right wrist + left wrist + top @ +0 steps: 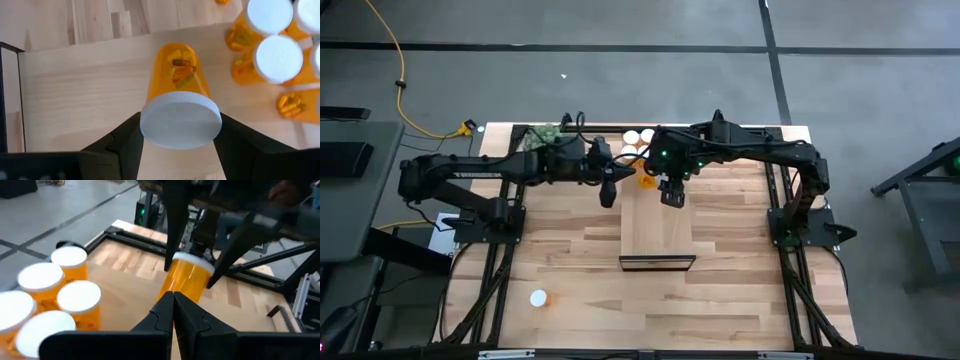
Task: Pick and place medicine bottles onto shelf by color
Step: Put the orange pill bottle on the shelf
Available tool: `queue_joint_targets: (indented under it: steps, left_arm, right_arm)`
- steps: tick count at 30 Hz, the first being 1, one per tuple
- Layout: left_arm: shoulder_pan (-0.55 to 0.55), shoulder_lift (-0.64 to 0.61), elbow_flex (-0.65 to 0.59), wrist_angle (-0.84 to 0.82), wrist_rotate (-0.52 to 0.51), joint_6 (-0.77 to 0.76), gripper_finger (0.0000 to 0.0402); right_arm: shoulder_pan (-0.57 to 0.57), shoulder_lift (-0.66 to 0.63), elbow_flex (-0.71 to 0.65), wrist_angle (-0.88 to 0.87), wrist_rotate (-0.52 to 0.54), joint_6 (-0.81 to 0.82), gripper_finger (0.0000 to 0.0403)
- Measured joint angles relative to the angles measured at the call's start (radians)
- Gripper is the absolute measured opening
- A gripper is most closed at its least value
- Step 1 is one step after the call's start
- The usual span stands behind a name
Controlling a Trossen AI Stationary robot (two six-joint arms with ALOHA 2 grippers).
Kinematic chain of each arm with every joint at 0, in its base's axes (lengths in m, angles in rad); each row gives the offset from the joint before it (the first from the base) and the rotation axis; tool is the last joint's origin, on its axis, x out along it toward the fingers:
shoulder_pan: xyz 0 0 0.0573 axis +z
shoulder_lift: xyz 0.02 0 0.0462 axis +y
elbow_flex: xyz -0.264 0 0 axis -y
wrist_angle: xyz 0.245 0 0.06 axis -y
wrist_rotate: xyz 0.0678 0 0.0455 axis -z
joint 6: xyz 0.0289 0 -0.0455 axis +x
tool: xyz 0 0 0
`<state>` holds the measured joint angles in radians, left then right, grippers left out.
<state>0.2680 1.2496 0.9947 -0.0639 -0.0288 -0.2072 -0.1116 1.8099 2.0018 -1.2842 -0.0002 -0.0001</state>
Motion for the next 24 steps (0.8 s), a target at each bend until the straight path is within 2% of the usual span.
queue_joint_targets:
  steps: [24]
  left_arm:
    - [-0.001,0.121,0.000,0.031,0.070,-0.018,0.0000]
  right_arm:
    - [0.000,0.000,-0.001,0.122,-0.031,-0.042,0.0195]
